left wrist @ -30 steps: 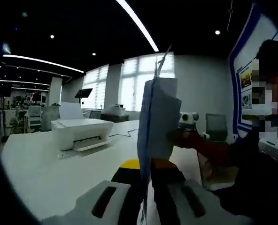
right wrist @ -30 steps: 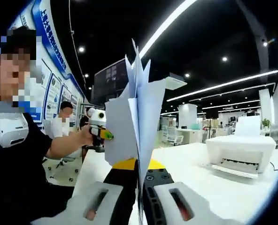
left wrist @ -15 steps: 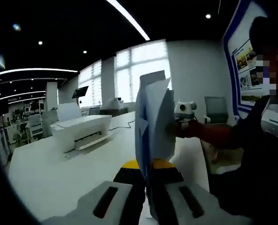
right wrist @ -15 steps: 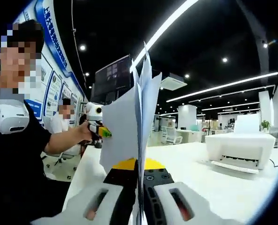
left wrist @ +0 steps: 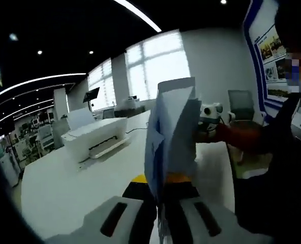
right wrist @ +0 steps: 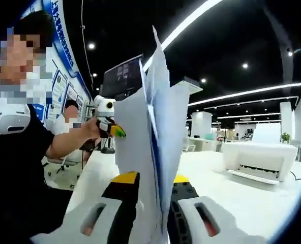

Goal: Organize the stack of printing papers by aligning and flattening the scattered papers on the table

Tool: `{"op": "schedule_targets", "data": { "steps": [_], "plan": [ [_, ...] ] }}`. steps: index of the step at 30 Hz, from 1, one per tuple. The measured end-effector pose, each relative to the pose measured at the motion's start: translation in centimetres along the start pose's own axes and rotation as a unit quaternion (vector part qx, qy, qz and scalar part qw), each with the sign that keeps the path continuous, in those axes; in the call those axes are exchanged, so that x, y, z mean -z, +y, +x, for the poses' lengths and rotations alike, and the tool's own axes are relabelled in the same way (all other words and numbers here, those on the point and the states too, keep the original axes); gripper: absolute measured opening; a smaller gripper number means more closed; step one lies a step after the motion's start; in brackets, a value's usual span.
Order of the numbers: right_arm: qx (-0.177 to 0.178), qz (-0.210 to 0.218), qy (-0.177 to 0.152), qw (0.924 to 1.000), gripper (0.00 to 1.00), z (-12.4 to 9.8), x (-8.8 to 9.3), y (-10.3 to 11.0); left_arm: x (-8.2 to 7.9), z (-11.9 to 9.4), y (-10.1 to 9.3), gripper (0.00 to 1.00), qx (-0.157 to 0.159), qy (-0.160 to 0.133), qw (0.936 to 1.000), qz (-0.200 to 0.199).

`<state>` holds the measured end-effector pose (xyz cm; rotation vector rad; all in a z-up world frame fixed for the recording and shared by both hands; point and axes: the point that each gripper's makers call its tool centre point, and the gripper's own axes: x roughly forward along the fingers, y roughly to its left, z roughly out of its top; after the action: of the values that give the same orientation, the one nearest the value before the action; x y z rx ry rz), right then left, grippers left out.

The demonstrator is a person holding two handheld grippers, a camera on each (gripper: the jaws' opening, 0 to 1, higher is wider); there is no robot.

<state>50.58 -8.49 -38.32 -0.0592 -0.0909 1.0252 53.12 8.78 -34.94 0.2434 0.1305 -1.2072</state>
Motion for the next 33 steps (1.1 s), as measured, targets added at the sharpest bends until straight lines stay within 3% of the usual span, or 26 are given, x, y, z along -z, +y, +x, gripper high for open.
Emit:
{"op": "schedule_targets", "data": {
  "steps": [5,16,19,22,24,25,26,28,33],
  "plan": [
    [0.0,-0.009,-0.004,1.0,0.22,0.1,-1.0,-0.2,1.6,0.5,1.0,0.16,-0.009,0.004,0.9999,-0.012],
    [0.012,-0.022,-0.003,0.9997,0.48,-0.2,-2.4,-1.0,1.6,0.7,0.4,0.29,0.002,-0.008,0.9997,-0.024],
    [0.016,-0.021,-0.001,0.9996,0.49,-0.3,-2.4,-1.3,1.5,0.7,0.2,0.31,0.003,-0.013,0.9995,-0.028],
    [0.018,-0.019,0.005,0.9996,0.42,-0.3,-2.3,-1.4,1.4,0.8,0.2,0.32,0.003,-0.018,0.9995,-0.027],
    [0.017,-0.016,0.009,0.9997,0.24,-0.3,-2.2,-1.4,1.3,1.0,0.0,0.26,0.01,-0.017,0.9992,-0.034],
    [0.011,-0.022,0.018,0.9995,0.13,-0.4,-1.9,-1.2,1.3,1.0,-0.4,0.14,0.024,-0.018,0.9991,-0.028],
    [0.001,-0.03,0.025,0.9992,0.0,-0.3,-1.7,-1.0,1.3,1.0,-0.9,0.08,0.037,-0.017,0.9989,-0.021],
    [-0.003,-0.03,0.023,0.9993,0.0,-0.2,-1.9,-0.7,1.1,1.1,-1.0,0.07,0.033,-0.014,0.9985,-0.041],
    [-0.011,-0.011,0.014,0.9998,0.0,-0.4,-3.1,-0.7,0.1,0.6,-0.5,0.07,0.028,-0.019,0.9984,-0.045]
  ]
}}
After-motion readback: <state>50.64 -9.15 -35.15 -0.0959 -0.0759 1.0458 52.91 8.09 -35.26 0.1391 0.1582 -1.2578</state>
